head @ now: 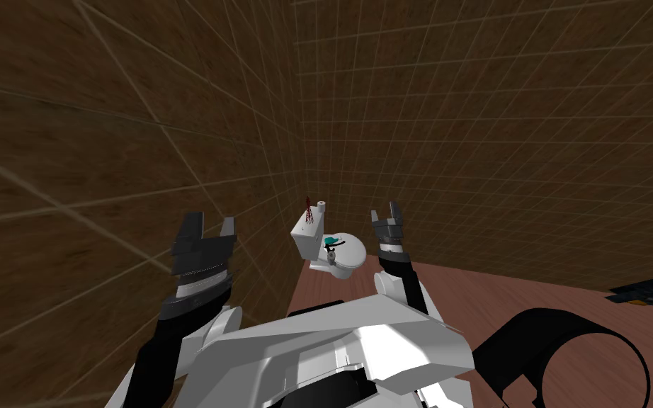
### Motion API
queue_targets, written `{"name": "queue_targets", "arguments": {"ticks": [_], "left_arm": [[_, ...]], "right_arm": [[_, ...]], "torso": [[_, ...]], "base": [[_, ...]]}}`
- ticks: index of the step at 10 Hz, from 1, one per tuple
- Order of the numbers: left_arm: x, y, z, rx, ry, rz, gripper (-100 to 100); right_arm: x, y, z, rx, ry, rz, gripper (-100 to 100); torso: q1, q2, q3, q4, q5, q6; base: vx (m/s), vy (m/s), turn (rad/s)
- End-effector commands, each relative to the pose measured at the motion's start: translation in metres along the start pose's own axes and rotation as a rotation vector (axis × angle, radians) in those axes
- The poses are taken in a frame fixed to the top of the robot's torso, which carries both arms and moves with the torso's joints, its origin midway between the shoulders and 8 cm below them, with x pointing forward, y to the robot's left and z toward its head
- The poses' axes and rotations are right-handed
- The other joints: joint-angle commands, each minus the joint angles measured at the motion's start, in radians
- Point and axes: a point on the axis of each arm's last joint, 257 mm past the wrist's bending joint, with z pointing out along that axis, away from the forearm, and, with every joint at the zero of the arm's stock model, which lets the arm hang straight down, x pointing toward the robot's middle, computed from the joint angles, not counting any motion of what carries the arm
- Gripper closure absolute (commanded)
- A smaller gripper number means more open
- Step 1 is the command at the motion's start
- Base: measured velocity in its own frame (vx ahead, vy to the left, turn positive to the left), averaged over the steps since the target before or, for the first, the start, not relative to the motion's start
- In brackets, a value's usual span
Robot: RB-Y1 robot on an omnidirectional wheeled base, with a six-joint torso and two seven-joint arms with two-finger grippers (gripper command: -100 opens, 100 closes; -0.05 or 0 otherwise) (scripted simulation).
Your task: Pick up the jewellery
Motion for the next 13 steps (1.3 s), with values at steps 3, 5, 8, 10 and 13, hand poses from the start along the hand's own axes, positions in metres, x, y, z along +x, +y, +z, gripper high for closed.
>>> {"name": "queue_targets", "arguments": {"ticks": [3,5,8,10,13], "left_arm": [[0.016,0.027,-0.009,-0.039,0.095,0.122,-100],[0.021,0.042,-0.015,-0.059,0.132,0.186,-100],[0.029,0.069,-0.026,-0.093,0.189,0.296,-100],[0.034,0.089,-0.035,-0.117,0.229,0.377,-100],[0.040,0.122,-0.052,-0.155,0.292,0.503,-100]], "right_arm": [[0.000,0.000,0.000,0.000,0.000,0.000,0],[0.000,0.000,0.000,0.000,0.000,0.000,0],[0.000,0.000,0.000,0.000,0.000,0.000,0],[0.000,0.000,0.000,0.000,0.000,0.000,0],[0.000,0.000,0.000,0.000,0.000,0.000,0]], "torso": [[-0.001,-0.003,-0.002,-0.001,0.000,0.000],[-0.002,-0.004,-0.002,-0.001,0.000,0.000],[-0.001,-0.004,-0.002,-0.001,0.000,0.000],[-0.001,-0.005,-0.003,-0.001,0.000,0.000],[-0.002,-0.005,-0.003,-0.001,0.000,0.000]], "base": [[0.046,-0.020,-0.004],[0.063,-0.034,-0.002],[0.057,-0.025,-0.003],[0.072,-0.026,-0.003],[0.069,-0.036,-0.003]]}}
